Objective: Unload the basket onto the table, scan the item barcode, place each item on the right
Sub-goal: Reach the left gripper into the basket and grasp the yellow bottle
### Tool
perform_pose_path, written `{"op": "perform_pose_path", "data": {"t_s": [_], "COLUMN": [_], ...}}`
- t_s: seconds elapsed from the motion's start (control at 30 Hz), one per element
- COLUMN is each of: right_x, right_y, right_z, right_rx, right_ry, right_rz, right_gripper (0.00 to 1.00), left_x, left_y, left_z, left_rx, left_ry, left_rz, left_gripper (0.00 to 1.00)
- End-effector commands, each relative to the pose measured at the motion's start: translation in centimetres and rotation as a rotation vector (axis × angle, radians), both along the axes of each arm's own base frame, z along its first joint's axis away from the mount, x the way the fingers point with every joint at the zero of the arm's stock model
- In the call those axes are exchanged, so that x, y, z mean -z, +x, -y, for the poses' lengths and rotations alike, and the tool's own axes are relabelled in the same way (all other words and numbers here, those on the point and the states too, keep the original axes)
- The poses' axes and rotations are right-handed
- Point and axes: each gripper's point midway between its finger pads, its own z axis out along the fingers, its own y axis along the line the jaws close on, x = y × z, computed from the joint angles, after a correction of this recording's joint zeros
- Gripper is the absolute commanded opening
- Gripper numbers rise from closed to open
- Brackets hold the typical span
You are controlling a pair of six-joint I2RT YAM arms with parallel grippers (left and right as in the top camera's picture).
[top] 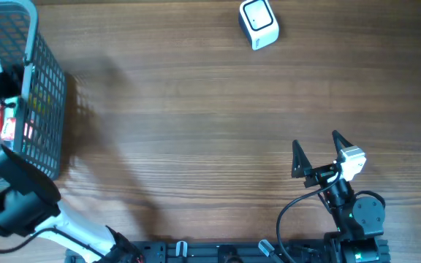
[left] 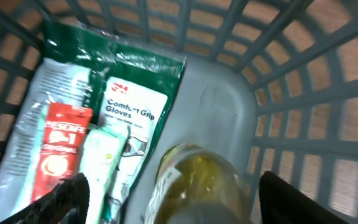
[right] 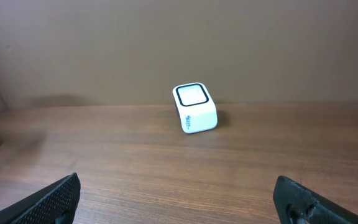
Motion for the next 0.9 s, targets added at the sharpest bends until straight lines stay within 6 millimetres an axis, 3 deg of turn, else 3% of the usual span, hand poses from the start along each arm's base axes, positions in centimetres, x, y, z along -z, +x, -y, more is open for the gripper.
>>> {"op": "perform_pose_path", "data": {"t_s": [0.0,0.07,0.4,0.5,0.87], "right_x": [-0.07,-0.07,-0.07,-0.07,-0.07], "right_y": [0.04,0.04,0.04,0.04,0.04], "right_z": [0.2,0.2,0.2,0.2,0.2], "right_rx": [0.01,0.01,0.01,0.01,0.01], "right_ry": [0.002,0.002,0.002,0.002,0.002], "right_rz": [0.004,0.004,0.004,0.004,0.004], "right_gripper": [1.0,1.0,1.0,1.0,1.0], "left_x": [2.01,1.97,1.92,1.92,1.98], "left_y": [0.31,0.39,0.44,0.44,0.37], "left_z": [0.08,0.02,-0.01,-0.01,0.13], "left_rx": [0.026,0.026,0.025,0.025,0.021], "left_ry": [-0.035,-0.033,-0.031,-0.031,-0.042], "left_rz": [-0.025,-0.021,-0.019,-0.019,-0.02], "left_gripper": [0.69,0.6,0.43,0.33,0.34]}}
